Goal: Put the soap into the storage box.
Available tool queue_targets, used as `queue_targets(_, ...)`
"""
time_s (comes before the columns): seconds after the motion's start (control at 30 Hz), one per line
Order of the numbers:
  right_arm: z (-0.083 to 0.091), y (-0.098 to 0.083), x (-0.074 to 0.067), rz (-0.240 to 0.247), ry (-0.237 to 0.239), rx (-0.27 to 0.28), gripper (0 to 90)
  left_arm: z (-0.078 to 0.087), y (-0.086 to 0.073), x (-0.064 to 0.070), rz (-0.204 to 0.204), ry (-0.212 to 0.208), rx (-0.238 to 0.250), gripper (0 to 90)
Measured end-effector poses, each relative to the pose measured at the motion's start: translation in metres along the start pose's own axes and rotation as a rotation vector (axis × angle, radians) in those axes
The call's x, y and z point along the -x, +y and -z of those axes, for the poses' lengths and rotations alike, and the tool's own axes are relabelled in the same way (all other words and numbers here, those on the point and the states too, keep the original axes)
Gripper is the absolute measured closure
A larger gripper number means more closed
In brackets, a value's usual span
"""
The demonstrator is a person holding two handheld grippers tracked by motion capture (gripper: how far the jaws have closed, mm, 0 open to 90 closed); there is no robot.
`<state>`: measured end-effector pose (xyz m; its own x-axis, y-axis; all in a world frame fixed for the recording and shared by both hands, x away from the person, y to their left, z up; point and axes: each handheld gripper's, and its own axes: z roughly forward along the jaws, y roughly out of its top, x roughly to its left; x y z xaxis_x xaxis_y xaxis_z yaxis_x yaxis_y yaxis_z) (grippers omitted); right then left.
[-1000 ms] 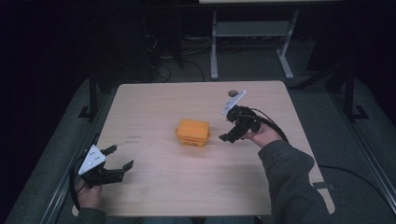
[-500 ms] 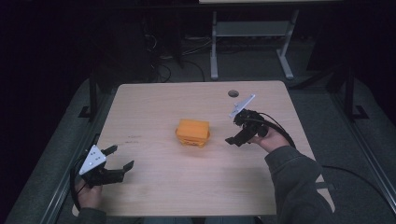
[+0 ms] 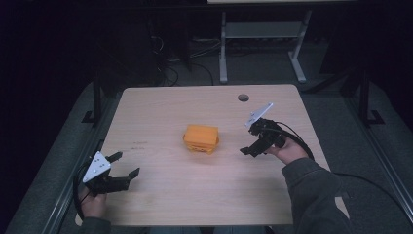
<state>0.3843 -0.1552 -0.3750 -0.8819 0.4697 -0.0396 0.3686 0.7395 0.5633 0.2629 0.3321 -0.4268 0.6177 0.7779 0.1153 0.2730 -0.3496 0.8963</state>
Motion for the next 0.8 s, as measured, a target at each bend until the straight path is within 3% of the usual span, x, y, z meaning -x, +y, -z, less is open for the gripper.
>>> queue_targets(0.8, 0.007, -0.043, -0.006, -0.088, 0.013, 0.037, 16.6, -0.002, -0.001, 0.001, -0.002, 0.002, -0.013, 13.9)
